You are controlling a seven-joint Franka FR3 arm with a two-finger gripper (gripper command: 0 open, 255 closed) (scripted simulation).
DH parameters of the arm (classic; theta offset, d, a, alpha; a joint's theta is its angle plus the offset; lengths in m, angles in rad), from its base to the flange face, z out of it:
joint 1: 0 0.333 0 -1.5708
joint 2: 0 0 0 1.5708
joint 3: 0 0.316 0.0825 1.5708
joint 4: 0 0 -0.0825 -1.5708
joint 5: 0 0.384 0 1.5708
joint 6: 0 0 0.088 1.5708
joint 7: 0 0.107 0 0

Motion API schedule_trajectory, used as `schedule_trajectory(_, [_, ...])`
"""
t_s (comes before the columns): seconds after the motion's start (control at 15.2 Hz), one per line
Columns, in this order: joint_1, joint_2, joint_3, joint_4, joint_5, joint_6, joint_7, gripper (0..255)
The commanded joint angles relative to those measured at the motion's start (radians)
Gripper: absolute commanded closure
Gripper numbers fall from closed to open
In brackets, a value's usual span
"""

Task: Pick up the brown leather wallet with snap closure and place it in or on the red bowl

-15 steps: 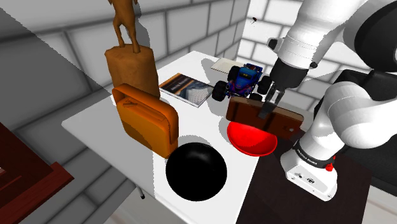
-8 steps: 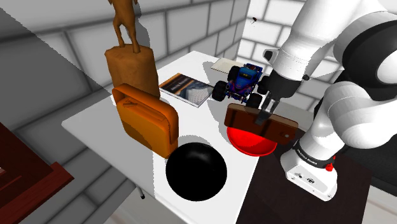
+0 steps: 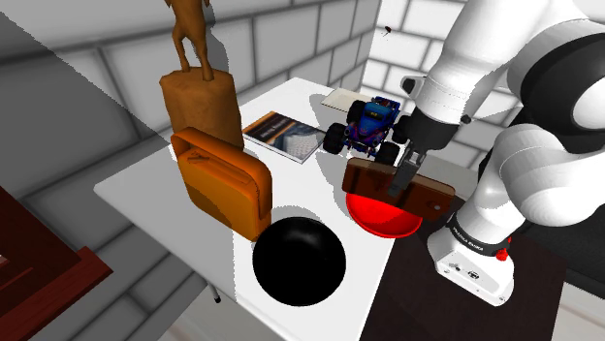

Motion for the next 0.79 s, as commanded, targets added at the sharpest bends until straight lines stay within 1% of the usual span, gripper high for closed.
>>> schedule_trajectory(0.0, [0.0, -0.001, 0.0, -0.001, 0.0, -0.001, 0.0, 0])
schedule_trajectory(0.13, [-0.001, 0.003, 0.0, 0.001, 0.0, 0.002, 0.0, 0])
schedule_trajectory(0.4, [-0.02, -0.008, -0.04, 0.12, -0.041, -0.128, 0.003, 0])
schedule_trajectory(0.73, [-0.02, -0.008, -0.041, 0.12, -0.041, -0.128, 0.003, 0])
